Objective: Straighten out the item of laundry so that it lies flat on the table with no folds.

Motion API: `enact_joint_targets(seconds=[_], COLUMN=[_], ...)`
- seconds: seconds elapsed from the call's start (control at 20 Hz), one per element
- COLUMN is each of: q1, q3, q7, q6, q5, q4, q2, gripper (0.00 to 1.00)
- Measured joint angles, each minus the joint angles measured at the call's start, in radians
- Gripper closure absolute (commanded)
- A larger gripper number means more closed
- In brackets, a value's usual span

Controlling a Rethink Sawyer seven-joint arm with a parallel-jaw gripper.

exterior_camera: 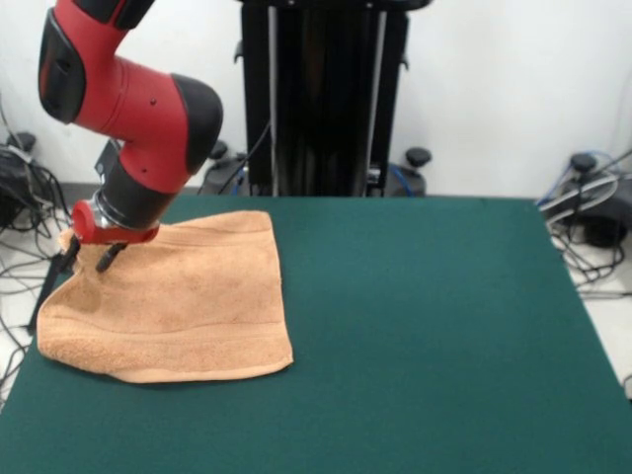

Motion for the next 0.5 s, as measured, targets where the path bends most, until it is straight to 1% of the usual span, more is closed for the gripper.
enact_joint_targets(seconds=[0.5], q1=[0.006], q3=[0.001], q7=[0.000], q6=[0.000], q5=[0.000], q4=[0.000], q2=[0.000], gripper=[0.00])
